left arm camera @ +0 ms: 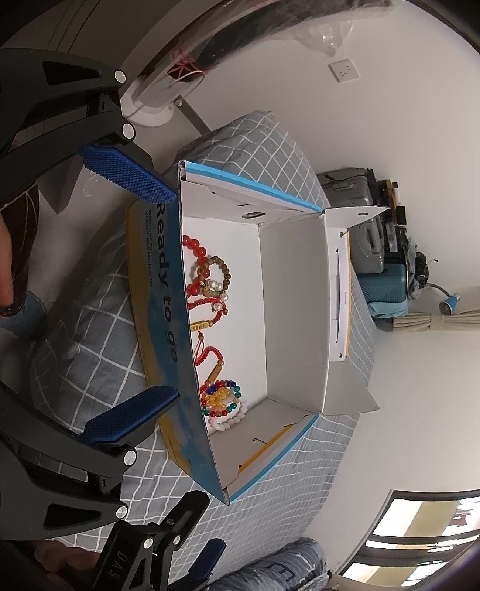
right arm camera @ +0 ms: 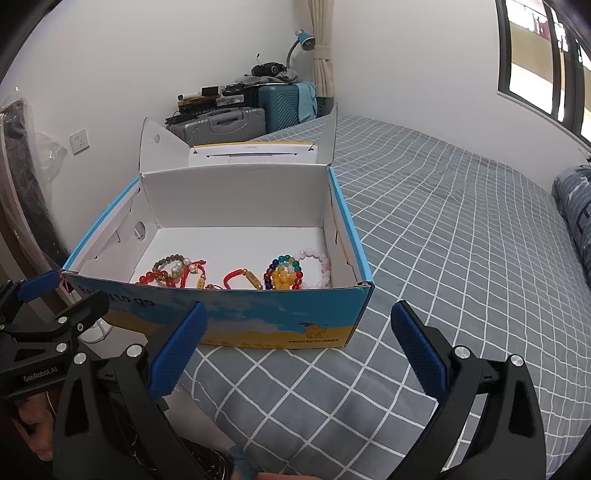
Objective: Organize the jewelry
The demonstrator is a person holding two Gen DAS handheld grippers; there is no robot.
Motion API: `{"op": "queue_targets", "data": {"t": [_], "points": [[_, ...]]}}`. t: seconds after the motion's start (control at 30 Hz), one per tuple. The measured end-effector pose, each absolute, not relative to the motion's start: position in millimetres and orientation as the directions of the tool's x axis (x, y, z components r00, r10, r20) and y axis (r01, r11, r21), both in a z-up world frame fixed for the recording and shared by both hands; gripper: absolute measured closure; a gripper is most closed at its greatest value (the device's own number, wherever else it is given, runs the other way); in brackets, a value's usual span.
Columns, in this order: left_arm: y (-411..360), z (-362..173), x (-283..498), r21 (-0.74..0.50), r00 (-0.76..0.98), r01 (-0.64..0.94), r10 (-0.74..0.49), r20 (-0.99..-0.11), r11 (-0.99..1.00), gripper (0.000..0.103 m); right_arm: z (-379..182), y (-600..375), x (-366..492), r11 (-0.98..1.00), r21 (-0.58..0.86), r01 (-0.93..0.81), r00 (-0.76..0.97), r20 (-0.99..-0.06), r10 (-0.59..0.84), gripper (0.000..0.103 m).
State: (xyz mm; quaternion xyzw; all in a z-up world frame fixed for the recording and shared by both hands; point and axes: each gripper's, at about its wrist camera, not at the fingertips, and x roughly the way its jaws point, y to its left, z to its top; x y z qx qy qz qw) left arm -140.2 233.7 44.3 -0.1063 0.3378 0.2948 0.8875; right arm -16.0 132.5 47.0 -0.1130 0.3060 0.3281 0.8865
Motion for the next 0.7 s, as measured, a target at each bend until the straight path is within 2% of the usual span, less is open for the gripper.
{"op": "queue_targets", "data": {"t": [0.7], "points": [[230.1,46.7,-139.7,0.029,0.595,-0.592,0.461,-0.658,0.805,0.006,44.0,134.3,-15.3,0.761,-0.007,-0.649,0.599,-0.621,0.505,0.008]]}}
